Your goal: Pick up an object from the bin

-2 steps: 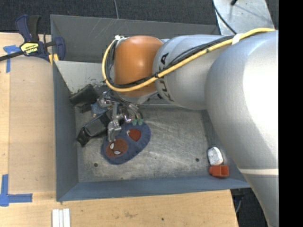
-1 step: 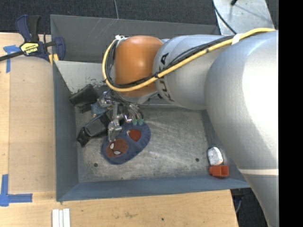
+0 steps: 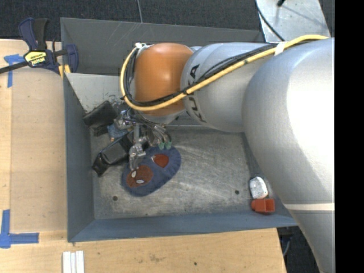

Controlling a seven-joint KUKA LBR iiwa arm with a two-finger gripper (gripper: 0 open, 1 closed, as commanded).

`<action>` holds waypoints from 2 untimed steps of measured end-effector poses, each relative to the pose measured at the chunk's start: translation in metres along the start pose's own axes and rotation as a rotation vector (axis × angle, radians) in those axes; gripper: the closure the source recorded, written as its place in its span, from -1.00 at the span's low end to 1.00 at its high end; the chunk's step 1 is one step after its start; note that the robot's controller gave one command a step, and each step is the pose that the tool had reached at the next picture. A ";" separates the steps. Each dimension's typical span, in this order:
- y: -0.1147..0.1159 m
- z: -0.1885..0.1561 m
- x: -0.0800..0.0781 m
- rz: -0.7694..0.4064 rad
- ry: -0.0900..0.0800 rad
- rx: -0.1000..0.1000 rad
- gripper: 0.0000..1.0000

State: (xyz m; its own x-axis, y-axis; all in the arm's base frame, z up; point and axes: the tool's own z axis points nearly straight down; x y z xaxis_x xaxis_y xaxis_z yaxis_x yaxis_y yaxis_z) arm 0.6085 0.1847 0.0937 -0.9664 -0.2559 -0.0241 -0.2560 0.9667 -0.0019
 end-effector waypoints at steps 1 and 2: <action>0.002 0.000 -0.001 -0.014 -0.001 0.000 -1.00; 0.001 -0.002 -0.001 -0.013 -0.001 -0.002 1.00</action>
Offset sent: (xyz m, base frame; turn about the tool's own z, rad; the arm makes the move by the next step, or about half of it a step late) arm -0.0003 -0.0117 -0.0237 -0.0239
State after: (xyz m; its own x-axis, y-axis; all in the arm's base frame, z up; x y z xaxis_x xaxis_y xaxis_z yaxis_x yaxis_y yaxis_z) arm 0.6096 0.1861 0.0961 -0.9628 -0.2689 -0.0253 -0.2690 0.9631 -0.0005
